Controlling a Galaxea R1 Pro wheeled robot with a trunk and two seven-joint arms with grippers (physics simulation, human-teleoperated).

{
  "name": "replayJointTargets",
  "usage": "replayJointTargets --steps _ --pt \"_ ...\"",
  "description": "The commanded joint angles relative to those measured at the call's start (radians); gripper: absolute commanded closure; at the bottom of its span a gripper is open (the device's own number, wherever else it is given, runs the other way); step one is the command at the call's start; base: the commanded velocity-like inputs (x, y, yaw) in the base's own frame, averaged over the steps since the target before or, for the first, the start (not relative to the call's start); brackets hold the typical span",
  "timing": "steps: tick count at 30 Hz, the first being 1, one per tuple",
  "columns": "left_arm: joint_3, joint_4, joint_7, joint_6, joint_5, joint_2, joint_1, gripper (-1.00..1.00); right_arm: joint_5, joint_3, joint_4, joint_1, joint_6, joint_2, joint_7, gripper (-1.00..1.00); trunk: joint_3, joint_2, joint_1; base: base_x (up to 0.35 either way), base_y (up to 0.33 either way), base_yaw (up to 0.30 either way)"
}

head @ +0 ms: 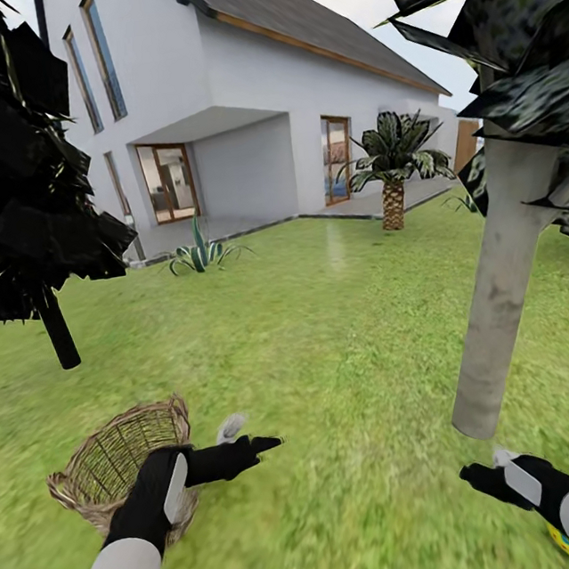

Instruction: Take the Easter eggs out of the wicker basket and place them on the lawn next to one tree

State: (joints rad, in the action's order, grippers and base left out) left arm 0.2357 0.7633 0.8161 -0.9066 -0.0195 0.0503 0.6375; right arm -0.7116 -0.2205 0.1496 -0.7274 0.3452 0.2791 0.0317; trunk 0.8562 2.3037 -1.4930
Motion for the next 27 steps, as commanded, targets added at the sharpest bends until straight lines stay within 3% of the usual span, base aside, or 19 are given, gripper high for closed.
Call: replayJointTargets --steps 1,4,8,11,14,17,27 --pt "0.005 -0.003 0.000 -0.006 -0.003 -0.012 -0.001 -1.00 -0.007 -0.008 -0.019 0.000 -0.008 0.000 0.003 -1.00 -0.001 -0.007 0.004 0.000 0.000 0.000" --pt "0.009 -0.012 -0.001 0.001 -0.005 -0.044 -0.006 -1.00 -0.007 -0.009 -0.065 0.001 -0.052 0.000 0.003 -1.00 -0.005 -0.028 0.016 0.000 0.000 0.000" --pt "0.013 -0.015 0.004 -0.001 -0.006 -0.056 -0.009 -1.00 -0.007 -0.009 -0.102 0.002 -0.094 -0.010 0.004 -1.00 -0.011 -0.056 0.031 0.000 0.000 0.002" --pt "0.011 -0.016 0.006 -0.002 -0.008 -0.057 -0.009 -1.00 -0.006 -0.010 -0.126 0.007 -0.130 -0.038 0.006 -1.00 -0.017 -0.077 0.043 0.000 0.000 0.031" --pt "0.007 -0.016 0.006 -0.002 -0.009 -0.054 -0.009 -1.00 -0.005 -0.010 -0.130 0.062 -0.143 -0.053 0.008 -1.00 -0.025 -0.098 0.054 0.000 0.000 0.010" --pt "0.006 -0.016 0.006 -0.003 -0.007 -0.050 -0.009 -1.00 -0.004 -0.010 -0.127 0.116 -0.150 -0.058 0.010 -1.00 -0.035 -0.119 0.066 0.000 0.000 0.003" --pt "0.005 -0.015 0.009 -0.006 -0.007 -0.050 -0.009 -1.00 -0.004 -0.016 -0.128 0.135 -0.235 -0.063 0.010 -1.00 -0.066 -0.189 0.104 0.000 0.000 0.000"
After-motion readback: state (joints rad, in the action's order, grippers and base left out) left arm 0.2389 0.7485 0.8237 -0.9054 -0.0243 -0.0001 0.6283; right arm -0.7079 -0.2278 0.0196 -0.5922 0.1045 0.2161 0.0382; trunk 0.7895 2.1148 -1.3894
